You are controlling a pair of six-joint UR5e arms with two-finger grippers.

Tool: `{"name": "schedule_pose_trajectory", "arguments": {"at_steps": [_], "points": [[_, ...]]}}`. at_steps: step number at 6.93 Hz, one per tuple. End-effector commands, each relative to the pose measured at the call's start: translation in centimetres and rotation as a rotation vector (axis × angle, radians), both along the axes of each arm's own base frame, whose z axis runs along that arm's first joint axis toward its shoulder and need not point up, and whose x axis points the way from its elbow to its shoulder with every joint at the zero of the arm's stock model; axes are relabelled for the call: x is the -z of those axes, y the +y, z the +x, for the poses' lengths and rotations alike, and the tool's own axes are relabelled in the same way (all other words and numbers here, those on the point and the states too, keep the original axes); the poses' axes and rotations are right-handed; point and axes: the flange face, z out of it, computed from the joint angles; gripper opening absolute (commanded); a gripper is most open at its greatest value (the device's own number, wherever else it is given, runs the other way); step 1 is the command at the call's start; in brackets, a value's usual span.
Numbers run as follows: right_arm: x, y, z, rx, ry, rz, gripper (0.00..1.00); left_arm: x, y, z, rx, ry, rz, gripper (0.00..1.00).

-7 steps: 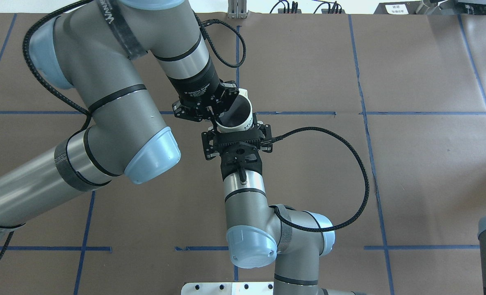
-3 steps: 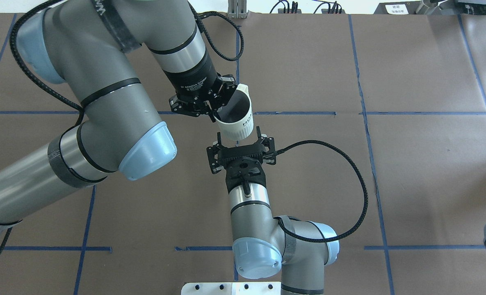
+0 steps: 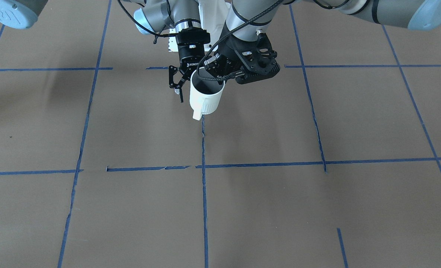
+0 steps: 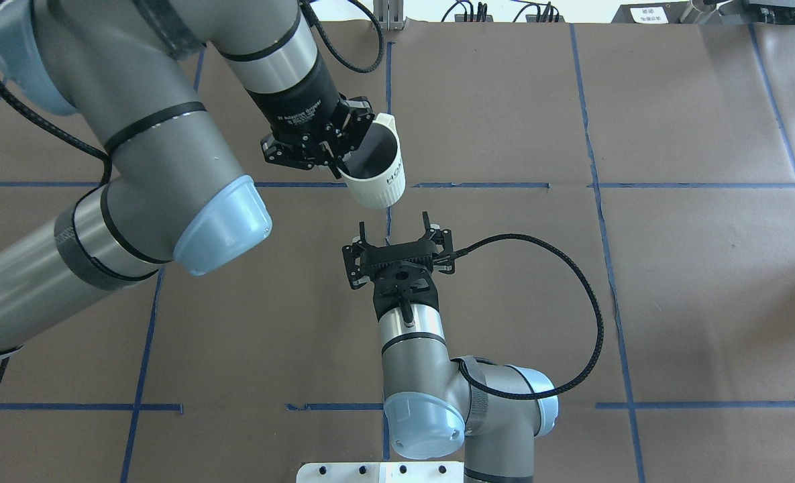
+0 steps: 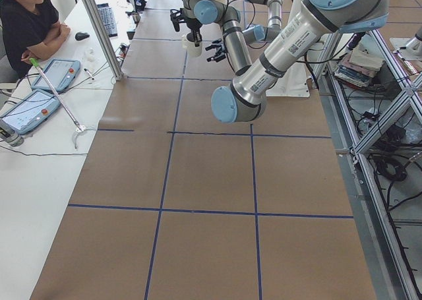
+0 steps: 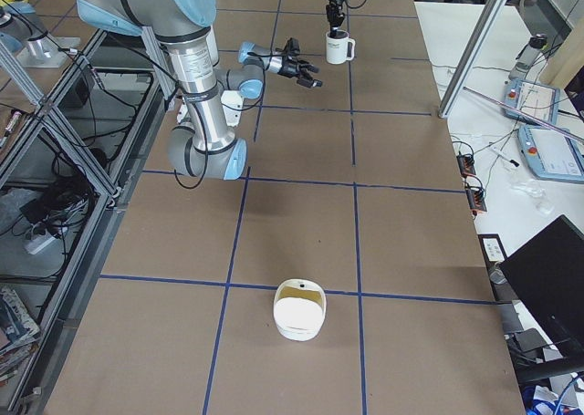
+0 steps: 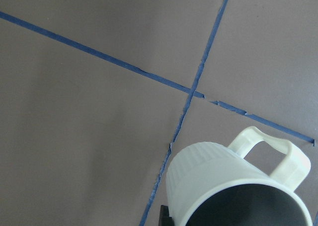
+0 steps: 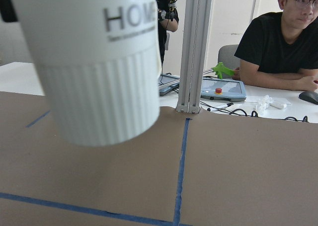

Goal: Left arm hands cup to right arm to dump lemon

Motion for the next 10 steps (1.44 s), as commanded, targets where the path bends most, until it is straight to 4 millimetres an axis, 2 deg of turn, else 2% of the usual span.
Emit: {"name": "schedule_pose_trajectory", "arguments": {"at_steps": [1, 2, 3, 4, 5, 6, 7, 8, 9, 10], "points": [[-1.5, -3.2, 3.9, 0.115, -0.033, -0.074, 1.00, -7.4, 1.6, -5.9, -0.048, -0.038, 0.120, 0.00], [-1.8, -4.5, 7.4, 0.166, -0.021, -0.076, 1.00, -11.7, 3.4, -8.1, -0.107, -0.069, 0.180, 0.00], [-2.1, -5.3, 10.4, 0.219, -0.024, -0.086, 1.00, -16.1, 4.3, -10.0, -0.144, -0.107, 0.199, 0.00], [-4.1, -6.7, 13.5, 0.250, -0.014, -0.120, 1.00, -21.2, 4.7, -12.3, -0.173, -0.141, 0.218, 0.00], [-5.4, -9.0, 16.6, 0.320, -0.028, -0.175, 1.00, -26.5, 4.9, -14.8, -0.198, -0.159, 0.265, 0.00], [-6.1, -12.4, 20.5, 0.407, -0.018, -0.217, 1.00, -32.5, 4.2, -16.9, -0.188, -0.185, 0.255, 0.00], [-8.3, -14.0, 24.8, 0.455, 0.010, -0.250, 1.00, -37.8, 4.2, -18.0, -0.175, -0.195, 0.234, 0.00], [-10.5, -15.5, 28.4, 0.515, 0.046, -0.273, 1.00, -42.8, 3.7, -17.7, -0.182, -0.204, 0.180, 0.00], [-12.6, -16.0, 32.1, 0.536, 0.065, -0.297, 1.00, -43.9, 3.8, -18.3, -0.182, -0.175, 0.124, 0.00], [-13.5, -16.1, 34.9, 0.562, 0.069, -0.305, 1.00, -45.3, 4.7, -18.8, -0.160, -0.163, 0.047, 0.00]]}}
